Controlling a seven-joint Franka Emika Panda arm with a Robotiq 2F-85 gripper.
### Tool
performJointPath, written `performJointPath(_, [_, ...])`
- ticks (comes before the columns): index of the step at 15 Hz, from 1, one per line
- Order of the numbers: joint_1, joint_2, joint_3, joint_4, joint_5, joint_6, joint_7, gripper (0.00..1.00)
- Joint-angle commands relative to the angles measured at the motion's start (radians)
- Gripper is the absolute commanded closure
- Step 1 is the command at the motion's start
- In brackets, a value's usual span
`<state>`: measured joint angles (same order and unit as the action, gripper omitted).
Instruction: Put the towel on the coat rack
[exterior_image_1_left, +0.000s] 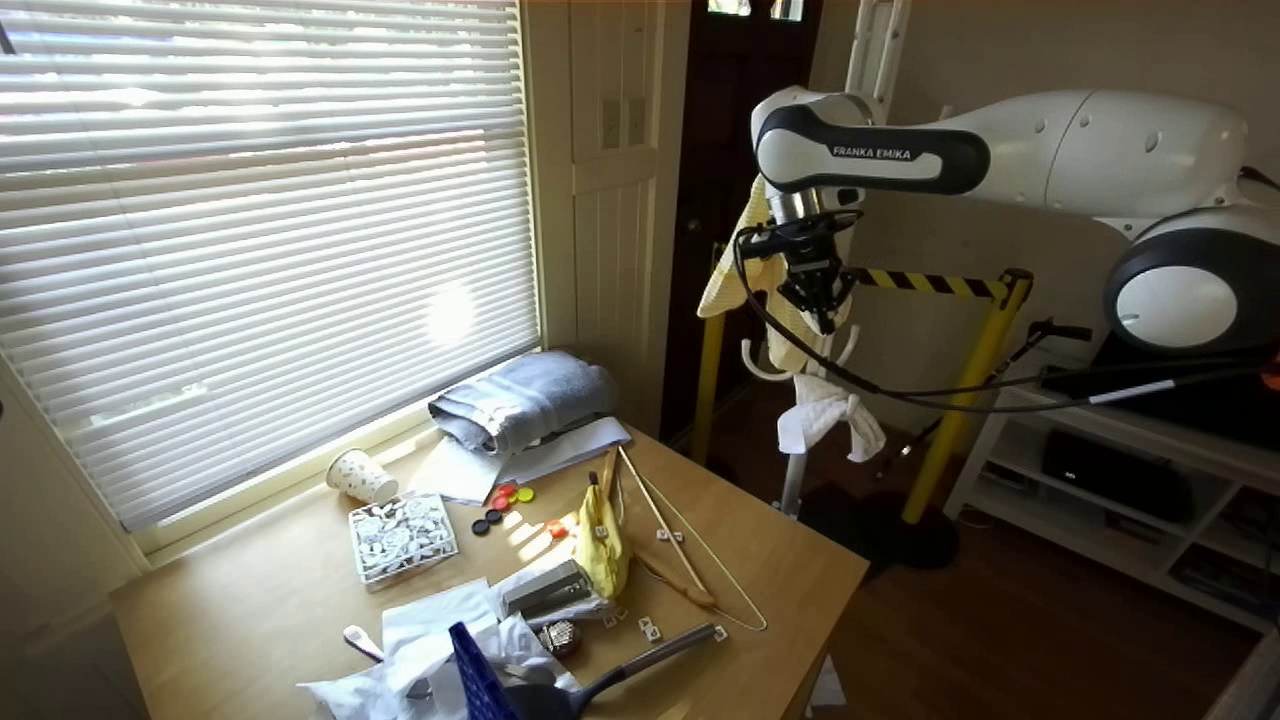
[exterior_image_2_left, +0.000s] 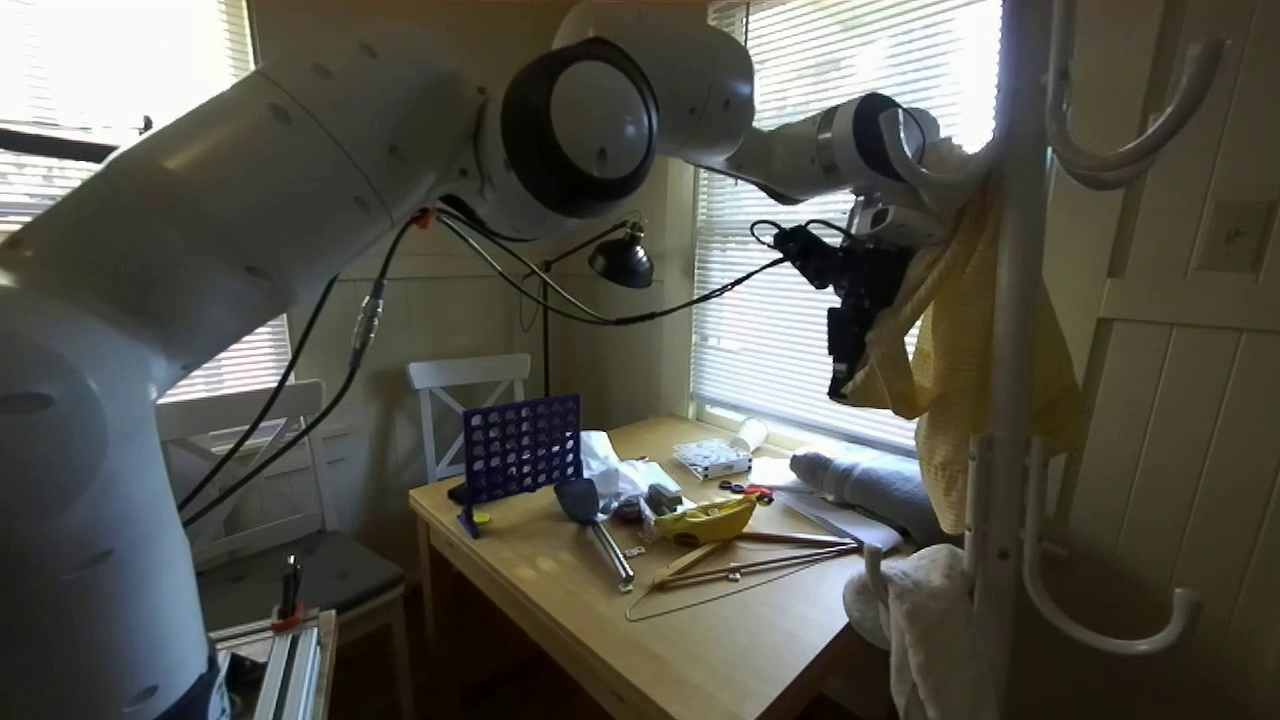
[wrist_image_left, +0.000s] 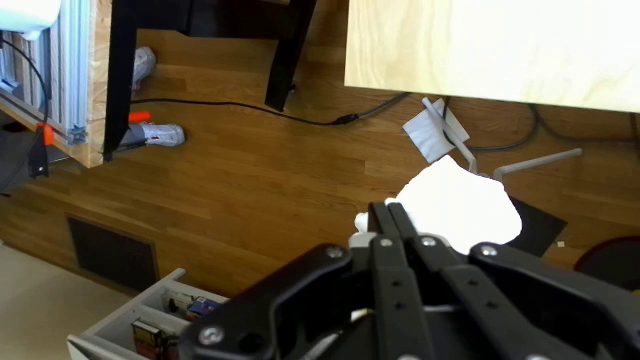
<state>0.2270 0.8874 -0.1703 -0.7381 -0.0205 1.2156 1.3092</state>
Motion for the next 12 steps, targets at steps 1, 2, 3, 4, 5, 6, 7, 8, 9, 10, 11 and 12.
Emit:
performJointPath(1, [-0.037, 0.057, 0.03, 0.045, 0.078, -0.047, 0.025, 1.0])
performJointPath(2, [-0.042, 0.062, 0.034, 0.042, 0.091, -0.056, 0.031, 1.0])
performJointPath(3, [-0.047, 0.066, 0.038, 0.036, 0.106, -0.065, 0.035, 1.0])
performJointPath(4, [-0.053, 0.069, 0.044, 0.03, 0.124, -0.073, 0.039, 1.0])
performJointPath(5, [-0.056, 0.071, 0.049, 0.032, 0.143, -0.091, 0.049, 1.0])
performJointPath(6, [-0.06, 0.073, 0.055, 0.033, 0.166, -0.106, 0.062, 1.0])
performJointPath(7, [-0.064, 0.075, 0.06, 0.035, 0.185, -0.119, 0.076, 1.0])
performJointPath(8, [-0.072, 0.08, 0.063, 0.037, 0.201, -0.125, 0.083, 1.0])
performJointPath(9, [-0.076, 0.084, 0.065, 0.043, 0.213, -0.131, 0.091, 1.0])
performJointPath(10, [-0.081, 0.09, 0.067, 0.048, 0.224, -0.132, 0.098, 1.0])
performJointPath(11, [-0.085, 0.093, 0.069, 0.05, 0.235, -0.13, 0.103, 1.0])
performJointPath(12, [-0.06, 0.051, 0.046, 0.009, 0.183, -0.095, 0.071, 0.99])
